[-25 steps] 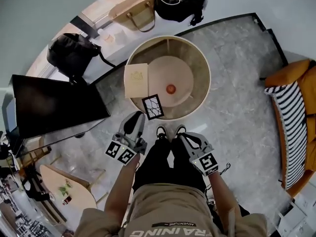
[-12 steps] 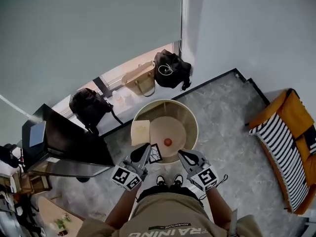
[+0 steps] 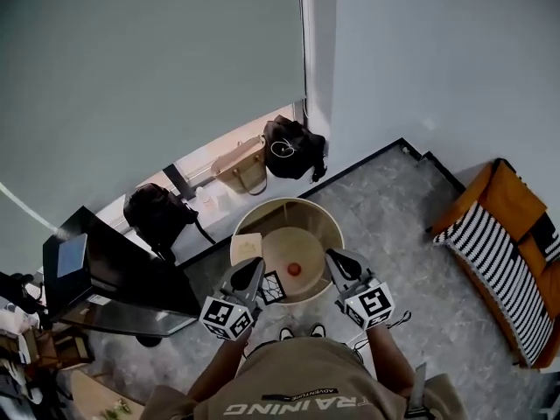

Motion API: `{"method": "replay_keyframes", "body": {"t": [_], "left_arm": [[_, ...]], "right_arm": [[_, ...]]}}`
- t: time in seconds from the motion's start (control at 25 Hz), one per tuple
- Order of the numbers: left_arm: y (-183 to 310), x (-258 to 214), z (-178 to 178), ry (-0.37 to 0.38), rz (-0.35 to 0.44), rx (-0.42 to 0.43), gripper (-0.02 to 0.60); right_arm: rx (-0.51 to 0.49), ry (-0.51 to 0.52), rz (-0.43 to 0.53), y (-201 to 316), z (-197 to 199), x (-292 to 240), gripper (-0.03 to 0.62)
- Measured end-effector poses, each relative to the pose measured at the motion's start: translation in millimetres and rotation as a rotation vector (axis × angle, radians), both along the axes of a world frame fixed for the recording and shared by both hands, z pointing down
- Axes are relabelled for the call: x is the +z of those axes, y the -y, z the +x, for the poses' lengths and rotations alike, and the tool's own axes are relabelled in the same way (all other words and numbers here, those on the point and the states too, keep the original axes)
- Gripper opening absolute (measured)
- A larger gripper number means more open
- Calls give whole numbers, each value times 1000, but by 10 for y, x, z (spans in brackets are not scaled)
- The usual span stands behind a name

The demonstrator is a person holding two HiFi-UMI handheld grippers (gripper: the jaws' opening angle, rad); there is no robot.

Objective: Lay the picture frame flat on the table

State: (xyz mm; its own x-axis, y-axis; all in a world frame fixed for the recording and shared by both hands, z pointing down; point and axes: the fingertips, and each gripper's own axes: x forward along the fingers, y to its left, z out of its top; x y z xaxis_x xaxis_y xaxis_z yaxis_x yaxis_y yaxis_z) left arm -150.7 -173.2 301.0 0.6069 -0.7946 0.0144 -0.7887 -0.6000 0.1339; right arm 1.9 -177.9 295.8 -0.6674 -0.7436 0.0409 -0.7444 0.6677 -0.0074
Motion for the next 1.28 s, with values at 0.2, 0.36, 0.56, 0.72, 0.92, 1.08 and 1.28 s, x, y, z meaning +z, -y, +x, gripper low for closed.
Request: {"method": "replay_keyframes", "body": {"t": [0.2, 0.36, 0.56, 0.72, 0.92, 1.08, 1.28], "left_arm": [[65, 67, -6, -16, -23, -9, 8], [129, 157, -70, 9, -62, -31, 8], [143, 160, -139, 4, -75, -51, 7], [88, 180, -183, 2, -84, -73, 8], [58, 233, -291, 3, -94, -92, 8], [51, 294, -362, 7, -110, -107, 6], [102, 364, -369, -18, -137, -123, 6]], "right_arm": [[36, -14, -15, -20, 81, 70, 9], [51, -9, -4, 29, 125, 16, 8], [8, -6, -11, 98, 55, 21, 8], [-28, -21, -47, 65, -18, 152, 8], [-54, -35, -75, 50, -138, 325, 9], [-69, -42, -84, 45, -175, 361, 8], [-83, -58, -89, 70, -144, 372, 8]]}}
